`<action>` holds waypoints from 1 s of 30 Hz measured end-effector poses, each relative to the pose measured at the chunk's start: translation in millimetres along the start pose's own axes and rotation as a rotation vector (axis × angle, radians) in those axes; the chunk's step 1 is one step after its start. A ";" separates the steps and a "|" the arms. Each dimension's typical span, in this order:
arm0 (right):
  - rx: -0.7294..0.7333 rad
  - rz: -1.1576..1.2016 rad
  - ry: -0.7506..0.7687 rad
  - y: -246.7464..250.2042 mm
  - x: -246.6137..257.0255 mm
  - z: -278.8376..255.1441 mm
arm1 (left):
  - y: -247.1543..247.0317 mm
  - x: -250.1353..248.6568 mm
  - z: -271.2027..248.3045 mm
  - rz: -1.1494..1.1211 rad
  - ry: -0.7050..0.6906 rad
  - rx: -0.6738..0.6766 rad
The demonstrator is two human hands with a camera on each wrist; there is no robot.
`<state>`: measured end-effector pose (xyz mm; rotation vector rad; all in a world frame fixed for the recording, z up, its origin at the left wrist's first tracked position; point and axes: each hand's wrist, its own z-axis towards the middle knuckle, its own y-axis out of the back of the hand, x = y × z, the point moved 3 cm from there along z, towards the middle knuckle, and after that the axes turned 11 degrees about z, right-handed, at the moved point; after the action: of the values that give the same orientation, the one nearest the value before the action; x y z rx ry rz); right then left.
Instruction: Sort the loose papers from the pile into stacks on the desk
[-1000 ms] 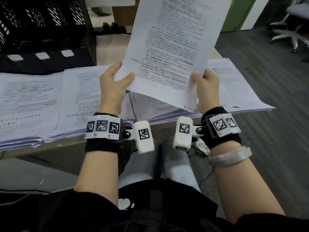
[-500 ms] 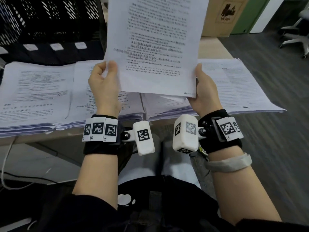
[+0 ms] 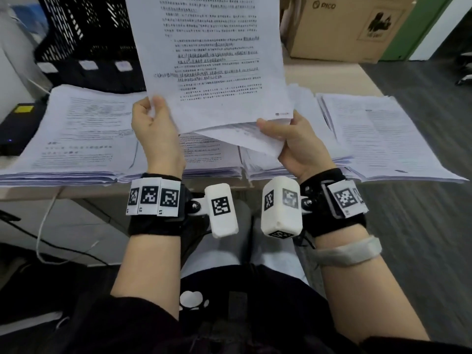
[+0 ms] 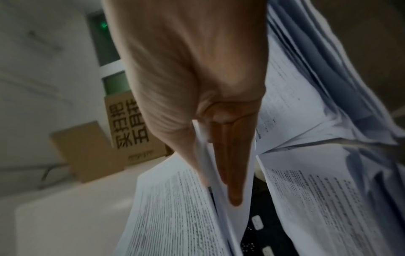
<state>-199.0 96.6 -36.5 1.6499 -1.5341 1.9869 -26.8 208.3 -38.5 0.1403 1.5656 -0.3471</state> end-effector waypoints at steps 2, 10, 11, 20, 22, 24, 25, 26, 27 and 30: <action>-0.015 -0.102 0.034 -6.8 -1.7 1.7 | 6.3 -0.3 0.9 0.012 0.004 -0.039; -0.365 -0.372 0.085 26.4 0.2 0.9 | 64.1 -2.1 23.6 0.243 -0.037 -0.317; -0.391 -0.363 0.042 33.5 -1.4 0.1 | 70.4 -0.7 25.2 0.310 -0.046 -0.326; -0.507 -0.516 0.111 60.2 -11.7 -8.0 | 84.4 16.2 22.8 0.548 -0.002 -0.276; -0.540 -0.588 0.205 62.1 -7.5 -9.8 | 84.5 16.6 20.7 0.582 0.001 -0.271; -0.562 -0.590 0.319 58.8 0.2 -13.9 | 84.6 14.1 18.0 0.614 -0.009 -0.276; -0.578 -0.571 0.388 54.8 5.1 -18.6 | 84.6 11.3 15.6 0.631 -0.016 -0.280; -0.598 -0.528 0.460 53.4 8.8 -21.7 | 83.7 7.9 13.0 0.665 -0.031 -0.286; -0.625 -0.453 0.533 51.4 12.4 -25.8 | 82.0 4.1 10.0 0.717 -0.052 -0.293; -0.647 -0.219 0.700 45.1 25.9 -38.9 | 73.9 -6.1 0.9 0.850 -0.138 -0.325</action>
<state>-263.8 92.3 -38.2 0.7199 -1.4056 1.4724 -3.3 278.5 -42.1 0.4933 1.2729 0.5499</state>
